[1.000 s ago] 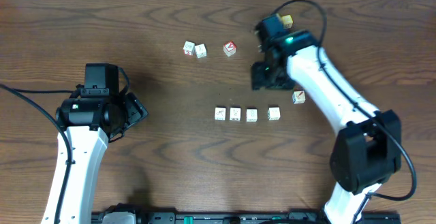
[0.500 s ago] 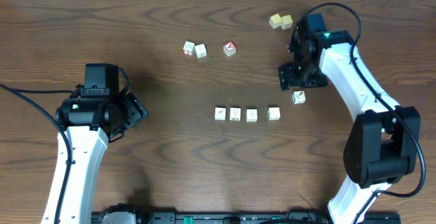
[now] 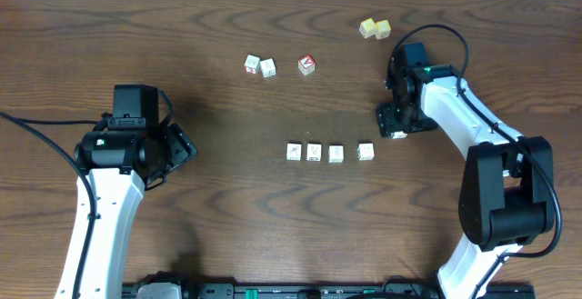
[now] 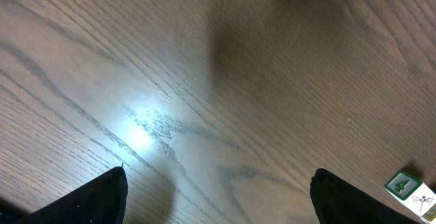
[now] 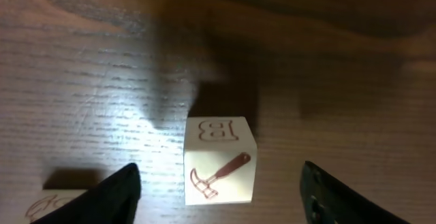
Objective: Lift 5 blocks
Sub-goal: 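Carry the 'B' block left and lower it at the row's right end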
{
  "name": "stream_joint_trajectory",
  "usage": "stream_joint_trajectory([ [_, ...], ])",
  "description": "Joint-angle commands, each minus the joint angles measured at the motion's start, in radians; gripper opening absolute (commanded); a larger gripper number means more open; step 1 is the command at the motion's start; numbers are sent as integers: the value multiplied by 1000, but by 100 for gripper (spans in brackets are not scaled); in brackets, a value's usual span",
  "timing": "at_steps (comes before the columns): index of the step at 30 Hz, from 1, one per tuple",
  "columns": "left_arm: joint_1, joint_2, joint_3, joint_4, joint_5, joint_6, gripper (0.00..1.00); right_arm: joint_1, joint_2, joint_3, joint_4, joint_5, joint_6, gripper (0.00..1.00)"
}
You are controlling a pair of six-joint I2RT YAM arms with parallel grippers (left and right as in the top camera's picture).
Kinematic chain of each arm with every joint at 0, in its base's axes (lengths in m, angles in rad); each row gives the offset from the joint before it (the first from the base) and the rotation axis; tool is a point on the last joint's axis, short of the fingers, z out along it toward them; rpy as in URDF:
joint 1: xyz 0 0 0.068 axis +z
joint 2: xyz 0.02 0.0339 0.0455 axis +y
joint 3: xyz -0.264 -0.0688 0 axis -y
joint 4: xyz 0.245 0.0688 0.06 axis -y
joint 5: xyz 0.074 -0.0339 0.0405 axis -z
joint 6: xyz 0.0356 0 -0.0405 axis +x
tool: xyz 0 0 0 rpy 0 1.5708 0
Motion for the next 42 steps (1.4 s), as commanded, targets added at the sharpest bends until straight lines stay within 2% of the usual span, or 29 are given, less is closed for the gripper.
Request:
stream_joint_trajectory([
  [1, 5, 3, -2, -3, -9, -2, 86, -15, -6, -27, 24, 16, -6, 69],
  [9, 5, 3, -2, -3, -9, -2, 86, -40, -6, -80, 92, -80, -7, 64],
  [14, 5, 3, -2, -3, -9, -2, 86, -65, -6, -80, 107, -80, -7, 58],
  [16, 5, 3, -2, -3, -9, -2, 86, -77, -6, -80, 111, -83, -8, 58],
  [20, 5, 3, -2, -3, -9, -2, 86, -85, -6, -81, 126, -159, -77, 58],
  [33, 5, 3, -2, -3, -9, -2, 86, -85, -6, -81, 136, -170, -89, 36],
  [40, 5, 3, -2, -3, -9, -2, 86, -84, -6, -81, 107, -219, -68, 33],
  [42, 5, 3, -2, -3, -9, -2, 86, -84, -6, -81, 90, -219, -42, 30],
])
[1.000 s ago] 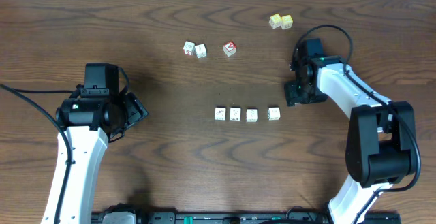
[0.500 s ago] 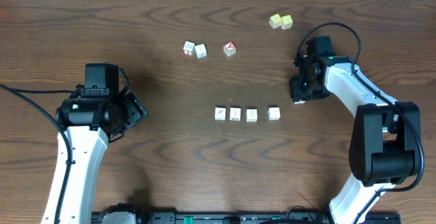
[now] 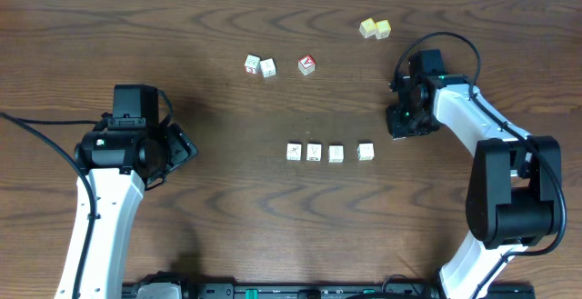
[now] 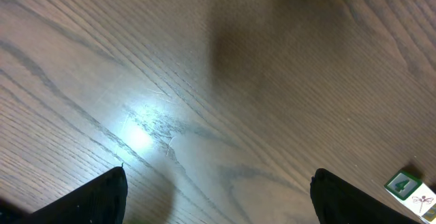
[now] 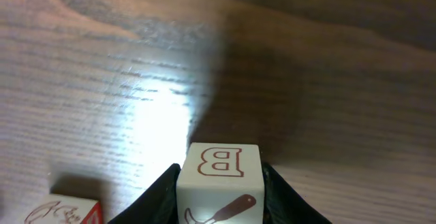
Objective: Lift 5 blocks
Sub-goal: 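Carry the 'B' block left and lower it at the row's right end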
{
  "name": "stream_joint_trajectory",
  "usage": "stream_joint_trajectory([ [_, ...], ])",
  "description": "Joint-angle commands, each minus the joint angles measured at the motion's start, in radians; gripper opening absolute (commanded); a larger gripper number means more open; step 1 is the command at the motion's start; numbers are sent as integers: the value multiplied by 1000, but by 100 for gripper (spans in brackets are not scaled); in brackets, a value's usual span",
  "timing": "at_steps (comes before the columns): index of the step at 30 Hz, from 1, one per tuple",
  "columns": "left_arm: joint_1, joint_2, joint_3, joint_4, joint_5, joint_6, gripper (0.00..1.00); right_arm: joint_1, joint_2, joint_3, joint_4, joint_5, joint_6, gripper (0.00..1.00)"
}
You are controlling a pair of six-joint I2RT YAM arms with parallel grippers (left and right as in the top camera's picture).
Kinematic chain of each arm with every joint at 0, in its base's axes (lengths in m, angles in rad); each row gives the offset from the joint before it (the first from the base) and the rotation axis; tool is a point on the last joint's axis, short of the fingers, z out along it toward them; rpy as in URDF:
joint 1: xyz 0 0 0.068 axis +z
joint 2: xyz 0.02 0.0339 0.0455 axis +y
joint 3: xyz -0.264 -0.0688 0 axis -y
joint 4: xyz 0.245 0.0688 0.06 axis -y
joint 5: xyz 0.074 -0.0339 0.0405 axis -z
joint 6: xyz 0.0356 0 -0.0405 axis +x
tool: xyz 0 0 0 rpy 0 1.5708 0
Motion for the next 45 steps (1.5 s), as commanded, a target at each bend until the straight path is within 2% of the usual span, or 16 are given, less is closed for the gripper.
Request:
stream_joint_trajectory([
  [1, 5, 3, -2, -3, -9, -2, 86, -4, -6, -4, -26, -29, 41, 29],
  [10, 5, 3, -2, -3, -9, -2, 86, 17, -6, -4, -128, -47, 64, 22],
  [23, 5, 3, -2, -3, -9, -2, 86, 57, -6, -5, -228, -123, 201, 22],
  [37, 5, 3, -2, -3, -9, -2, 86, 94, -6, -6, -139, -80, 227, 21],
  [45, 5, 3, -2, -3, -9, -2, 86, 142, -6, -6, -159, -100, 270, 22],
])
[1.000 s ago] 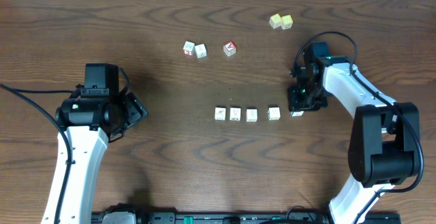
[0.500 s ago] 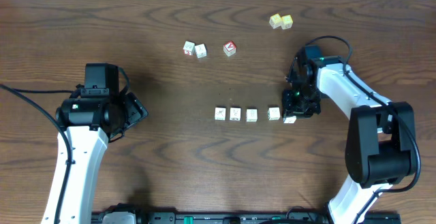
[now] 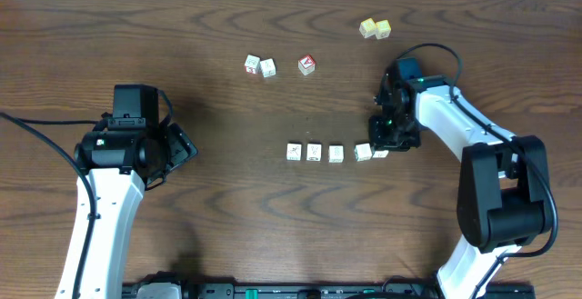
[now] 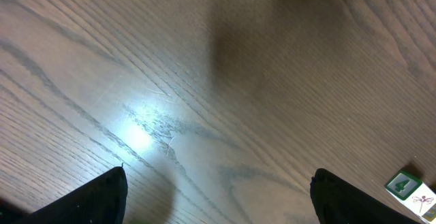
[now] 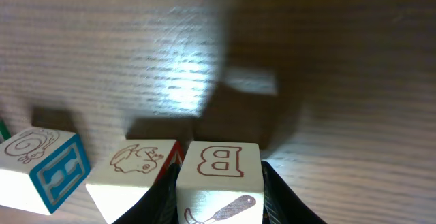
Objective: Lift 5 blocks
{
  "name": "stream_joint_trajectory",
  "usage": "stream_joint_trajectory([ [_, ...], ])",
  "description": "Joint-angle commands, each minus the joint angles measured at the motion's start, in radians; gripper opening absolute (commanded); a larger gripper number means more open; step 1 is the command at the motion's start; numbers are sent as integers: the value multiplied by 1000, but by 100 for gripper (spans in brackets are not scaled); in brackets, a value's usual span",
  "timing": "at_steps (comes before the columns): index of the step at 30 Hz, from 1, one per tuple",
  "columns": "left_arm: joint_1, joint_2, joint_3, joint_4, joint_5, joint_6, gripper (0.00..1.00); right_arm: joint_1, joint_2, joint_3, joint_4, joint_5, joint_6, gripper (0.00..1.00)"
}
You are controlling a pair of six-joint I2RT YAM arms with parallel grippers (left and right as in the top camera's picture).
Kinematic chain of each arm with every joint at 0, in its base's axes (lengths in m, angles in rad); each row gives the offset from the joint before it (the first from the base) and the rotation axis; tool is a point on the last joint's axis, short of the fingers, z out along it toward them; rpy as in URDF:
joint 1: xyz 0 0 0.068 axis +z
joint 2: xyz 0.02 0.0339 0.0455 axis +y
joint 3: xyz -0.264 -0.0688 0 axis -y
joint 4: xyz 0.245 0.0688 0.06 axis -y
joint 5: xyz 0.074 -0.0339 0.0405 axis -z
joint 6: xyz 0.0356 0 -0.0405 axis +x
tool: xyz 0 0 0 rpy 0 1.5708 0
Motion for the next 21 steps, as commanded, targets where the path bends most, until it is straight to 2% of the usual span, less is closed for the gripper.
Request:
stream_joint_trajectory([
  [1, 5, 3, -2, -3, -9, -2, 86, 40, -3, -6, -19, -9, 56, 23],
  [7, 5, 3, -2, -3, -9, -2, 86, 64, -3, -6, -24, 0, 112, 24],
  [17, 5, 3, -2, -3, -9, -2, 86, 64, -3, -6, -30, 84, 109, 25],
  [21, 5, 3, -2, -3, -9, -2, 86, 64, -3, -6, -26, 129, 58, 25],
])
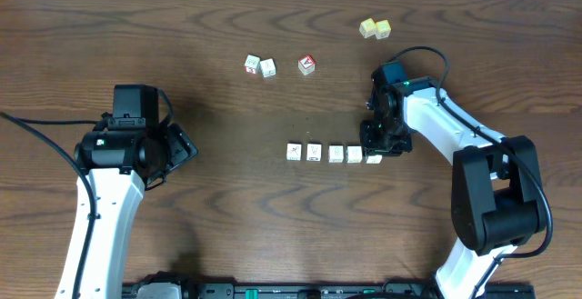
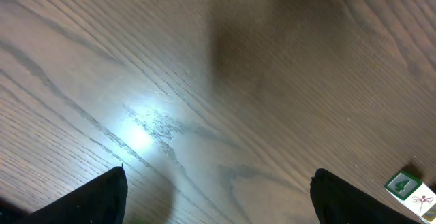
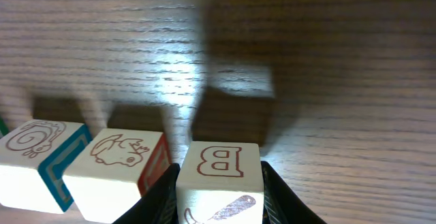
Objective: Lift 5 blocks
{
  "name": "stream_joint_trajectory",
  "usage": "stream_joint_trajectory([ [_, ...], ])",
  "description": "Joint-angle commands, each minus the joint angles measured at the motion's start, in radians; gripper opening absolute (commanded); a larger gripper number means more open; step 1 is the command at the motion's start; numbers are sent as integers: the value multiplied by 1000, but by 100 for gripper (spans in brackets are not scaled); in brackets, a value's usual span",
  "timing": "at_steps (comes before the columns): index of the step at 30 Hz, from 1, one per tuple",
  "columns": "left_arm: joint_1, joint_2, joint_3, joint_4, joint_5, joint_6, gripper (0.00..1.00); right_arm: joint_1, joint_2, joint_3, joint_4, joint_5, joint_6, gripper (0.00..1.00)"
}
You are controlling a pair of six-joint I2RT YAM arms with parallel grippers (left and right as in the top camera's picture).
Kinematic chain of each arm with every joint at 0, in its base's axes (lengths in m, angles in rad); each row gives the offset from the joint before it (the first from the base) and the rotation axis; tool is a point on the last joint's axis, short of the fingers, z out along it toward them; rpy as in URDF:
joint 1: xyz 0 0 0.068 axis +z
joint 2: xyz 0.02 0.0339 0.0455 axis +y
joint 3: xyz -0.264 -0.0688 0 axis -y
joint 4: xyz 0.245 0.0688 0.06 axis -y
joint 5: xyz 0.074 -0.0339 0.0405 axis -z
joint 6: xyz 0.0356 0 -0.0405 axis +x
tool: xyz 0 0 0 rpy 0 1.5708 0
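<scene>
My right gripper (image 3: 219, 203) is shut on a white block with a red letter B and a hammer (image 3: 219, 176). It holds it at the right end of a row of white blocks (image 1: 324, 153) in the middle of the table, right beside a red-sided block (image 3: 122, 166), with a blue-sided one (image 3: 41, 163) further left. In the overhead view the right gripper (image 1: 374, 152) sits over that row's end. My left gripper (image 2: 218, 203) is open over bare wood, far left (image 1: 177, 149), with a green "4" block (image 2: 407, 185) at its view's edge.
Two white blocks (image 1: 259, 65) and a red-topped block (image 1: 306, 64) lie toward the back of the brown wooden table (image 1: 227, 199). Two yellow blocks (image 1: 375, 29) lie at the back right, behind the right arm.
My right gripper, still shut on the B block, has shifted a little left. The red-sided block beside it now lies closer to the rest of the row. The left arm has not moved.
My right gripper stood open around the B block, off to the right of a row of several blocks. Then it was shut on the block. Later it held the block by the row's right end, and now tight against it. The left gripper stayed open and still.
</scene>
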Motion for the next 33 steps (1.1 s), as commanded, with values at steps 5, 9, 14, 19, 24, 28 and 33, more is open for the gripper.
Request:
stream_joint_trajectory([
  [5, 5, 3, -2, -3, -9, -2, 86, 2, -3, -6, 3, 136, -30, 25],
  [9, 5, 3, -2, -3, -9, -2, 86, -1, -3, -6, 2, 135, -29, 25],
  [14, 5, 3, -2, -3, -9, -2, 86, -4, -3, -6, -6, 128, -14, 25],
  [19, 5, 3, -2, -3, -9, -2, 86, -4, -3, -7, -16, 66, -14, 24],
  [24, 5, 3, -2, -3, -9, -2, 86, -3, -3, -8, -16, 57, -13, 25],
  [28, 5, 3, -2, -3, -9, -2, 86, -3, -3, -8, -16, 57, -1, 27],
  [33, 5, 3, -2, -3, -9, -2, 86, -3, -3, -8, -16, 56, 6, 31],
])
